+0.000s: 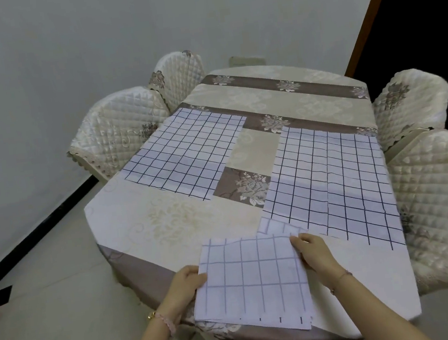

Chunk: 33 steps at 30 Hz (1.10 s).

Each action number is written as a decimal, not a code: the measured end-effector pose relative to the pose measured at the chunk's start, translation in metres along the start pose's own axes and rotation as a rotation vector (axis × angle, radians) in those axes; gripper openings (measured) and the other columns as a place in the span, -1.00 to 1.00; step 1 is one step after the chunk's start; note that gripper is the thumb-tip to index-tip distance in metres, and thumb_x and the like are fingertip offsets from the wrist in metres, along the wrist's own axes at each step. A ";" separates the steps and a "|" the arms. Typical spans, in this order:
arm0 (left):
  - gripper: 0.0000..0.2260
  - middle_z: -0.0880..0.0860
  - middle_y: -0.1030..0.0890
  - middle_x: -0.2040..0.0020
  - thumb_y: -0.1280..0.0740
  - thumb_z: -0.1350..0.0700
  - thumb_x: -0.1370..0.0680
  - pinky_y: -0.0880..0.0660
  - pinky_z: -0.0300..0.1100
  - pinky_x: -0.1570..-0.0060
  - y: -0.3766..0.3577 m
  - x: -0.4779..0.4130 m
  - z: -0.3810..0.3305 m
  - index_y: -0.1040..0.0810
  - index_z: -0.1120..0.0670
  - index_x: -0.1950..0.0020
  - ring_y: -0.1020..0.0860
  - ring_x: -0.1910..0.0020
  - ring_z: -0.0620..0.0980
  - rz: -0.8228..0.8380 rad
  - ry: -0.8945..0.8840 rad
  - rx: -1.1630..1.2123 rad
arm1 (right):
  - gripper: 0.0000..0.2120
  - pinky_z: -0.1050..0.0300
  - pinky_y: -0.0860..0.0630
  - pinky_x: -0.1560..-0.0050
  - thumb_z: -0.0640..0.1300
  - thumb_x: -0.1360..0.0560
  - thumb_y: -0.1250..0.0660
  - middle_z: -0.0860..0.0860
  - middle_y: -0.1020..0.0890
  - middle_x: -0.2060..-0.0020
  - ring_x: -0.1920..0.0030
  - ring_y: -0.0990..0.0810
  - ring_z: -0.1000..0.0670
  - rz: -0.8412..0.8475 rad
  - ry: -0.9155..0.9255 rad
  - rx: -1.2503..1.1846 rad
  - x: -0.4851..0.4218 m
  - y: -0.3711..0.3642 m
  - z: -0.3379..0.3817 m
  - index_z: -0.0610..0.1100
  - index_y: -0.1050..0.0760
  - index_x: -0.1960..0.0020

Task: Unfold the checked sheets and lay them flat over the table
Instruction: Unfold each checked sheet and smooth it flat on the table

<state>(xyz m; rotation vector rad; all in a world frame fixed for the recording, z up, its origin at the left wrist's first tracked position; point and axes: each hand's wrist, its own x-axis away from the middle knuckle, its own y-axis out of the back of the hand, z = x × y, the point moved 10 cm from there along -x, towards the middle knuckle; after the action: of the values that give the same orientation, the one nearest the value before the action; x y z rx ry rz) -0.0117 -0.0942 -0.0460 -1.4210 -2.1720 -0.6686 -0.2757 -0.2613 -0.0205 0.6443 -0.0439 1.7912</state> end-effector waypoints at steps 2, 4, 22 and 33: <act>-0.89 0.11 -0.65 0.08 -0.31 0.21 -0.54 -0.53 -0.19 0.25 0.001 0.007 0.006 -0.52 0.19 -0.05 -0.64 0.12 0.03 -0.014 0.013 -0.041 | -0.66 0.21 -0.15 0.43 -0.13 -0.55 -0.25 0.00 -0.24 0.49 0.49 -0.20 0.03 0.010 0.001 -0.001 -0.001 0.000 0.001 -0.11 -0.22 0.35; -0.91 0.10 -0.67 0.10 -0.31 0.22 -0.54 -0.54 -0.22 0.30 -0.001 0.014 0.013 -0.55 0.19 -0.02 -0.65 0.15 0.00 0.018 0.049 -0.062 | -0.68 0.19 -0.20 0.40 -0.15 -0.55 -0.25 0.00 -0.28 0.47 0.46 -0.23 0.01 0.006 0.019 0.015 0.002 0.002 0.005 -0.12 -0.26 0.34; -0.73 0.38 -0.60 0.13 -0.43 0.23 -0.45 -0.56 -0.06 0.22 -0.023 0.062 -0.087 -0.48 0.39 -0.01 -0.64 0.19 0.16 -0.108 -0.240 0.343 | -0.51 0.30 -0.56 0.08 -0.11 -0.33 -0.50 0.30 -0.54 -0.06 -0.04 -0.55 0.31 0.358 0.324 0.009 0.131 -0.095 0.091 0.27 -0.44 -0.14; -0.91 0.21 -0.61 0.23 -0.39 0.23 -0.48 -0.54 -0.05 0.15 -0.026 0.061 -0.096 -0.56 0.26 0.14 -0.58 0.19 0.12 -0.080 -0.258 0.462 | -0.68 0.26 -0.55 -0.02 -0.18 -0.44 -0.42 0.15 -0.64 -0.06 -0.05 -0.62 0.16 0.314 0.373 -0.019 0.120 -0.094 0.094 0.07 -0.54 -0.15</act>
<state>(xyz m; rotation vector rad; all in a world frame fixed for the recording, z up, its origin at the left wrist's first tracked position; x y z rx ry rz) -0.0469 -0.1197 0.0624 -1.2265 -2.3843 0.0068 -0.1744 -0.1579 0.0849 0.2911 0.0953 2.1872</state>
